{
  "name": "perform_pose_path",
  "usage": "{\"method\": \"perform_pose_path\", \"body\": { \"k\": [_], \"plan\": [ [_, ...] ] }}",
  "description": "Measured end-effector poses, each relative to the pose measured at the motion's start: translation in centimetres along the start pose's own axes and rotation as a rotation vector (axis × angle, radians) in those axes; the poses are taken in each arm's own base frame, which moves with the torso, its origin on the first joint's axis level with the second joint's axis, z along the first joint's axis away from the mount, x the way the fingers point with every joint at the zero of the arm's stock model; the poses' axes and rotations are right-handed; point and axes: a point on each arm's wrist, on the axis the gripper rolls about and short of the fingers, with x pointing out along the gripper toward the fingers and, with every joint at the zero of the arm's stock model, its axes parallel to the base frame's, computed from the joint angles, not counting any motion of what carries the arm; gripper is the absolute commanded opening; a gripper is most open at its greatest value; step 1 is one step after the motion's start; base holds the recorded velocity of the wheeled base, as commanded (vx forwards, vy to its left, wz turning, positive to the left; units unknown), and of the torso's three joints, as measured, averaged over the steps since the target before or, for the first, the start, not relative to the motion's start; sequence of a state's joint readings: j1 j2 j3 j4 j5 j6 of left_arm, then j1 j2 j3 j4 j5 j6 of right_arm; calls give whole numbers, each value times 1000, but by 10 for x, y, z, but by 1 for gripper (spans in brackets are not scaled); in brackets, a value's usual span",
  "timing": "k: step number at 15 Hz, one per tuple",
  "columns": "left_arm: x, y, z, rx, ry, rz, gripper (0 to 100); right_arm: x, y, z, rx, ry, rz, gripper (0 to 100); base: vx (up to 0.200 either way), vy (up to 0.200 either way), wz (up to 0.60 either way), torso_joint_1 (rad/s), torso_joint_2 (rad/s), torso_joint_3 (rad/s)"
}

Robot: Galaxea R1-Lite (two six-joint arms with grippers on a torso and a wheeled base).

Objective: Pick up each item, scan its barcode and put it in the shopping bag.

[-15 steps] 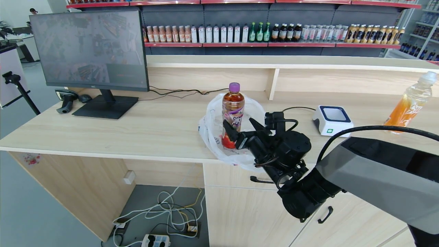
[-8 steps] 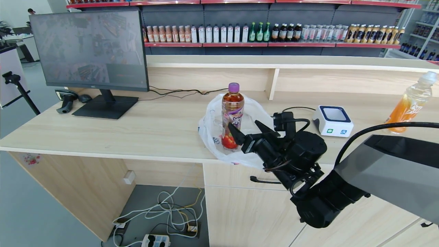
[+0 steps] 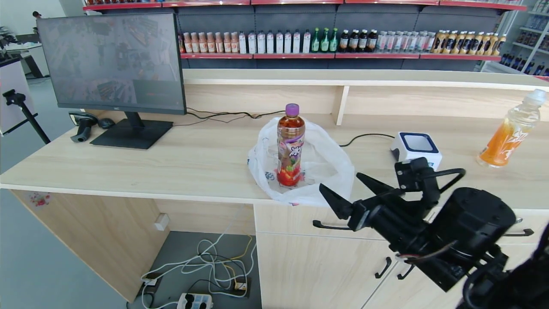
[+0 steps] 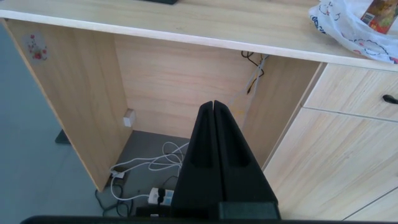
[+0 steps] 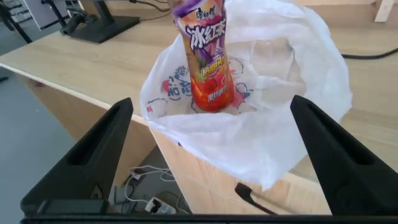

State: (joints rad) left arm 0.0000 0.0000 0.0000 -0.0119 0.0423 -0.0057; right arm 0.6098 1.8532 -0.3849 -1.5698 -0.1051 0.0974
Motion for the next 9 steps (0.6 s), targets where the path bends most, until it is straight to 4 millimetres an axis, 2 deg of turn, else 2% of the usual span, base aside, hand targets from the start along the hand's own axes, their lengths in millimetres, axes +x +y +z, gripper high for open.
{"method": "perform_pose_path", "body": {
  "k": [2, 4, 6, 9],
  "plan": [
    [0, 0, 0, 0, 0, 0, 0, -39, -2, 12, -15, 6, 6, 100, 0, 0, 0, 0, 0, 0],
    [0, 0, 0, 0, 0, 0, 0, -64, -3, 20, -32, -9, 17, 100, 0, 0, 0, 0, 0, 0],
    [0, 0, 0, 0, 0, 0, 0, -75, -3, 26, -25, -29, 20, 100, 0, 0, 0, 0, 0, 0],
    [0, 0, 0, 0, 0, 0, 0, -85, -4, 31, -3, -47, 21, 100, 0, 0, -600, 1, 2, 4]
  ]
}}
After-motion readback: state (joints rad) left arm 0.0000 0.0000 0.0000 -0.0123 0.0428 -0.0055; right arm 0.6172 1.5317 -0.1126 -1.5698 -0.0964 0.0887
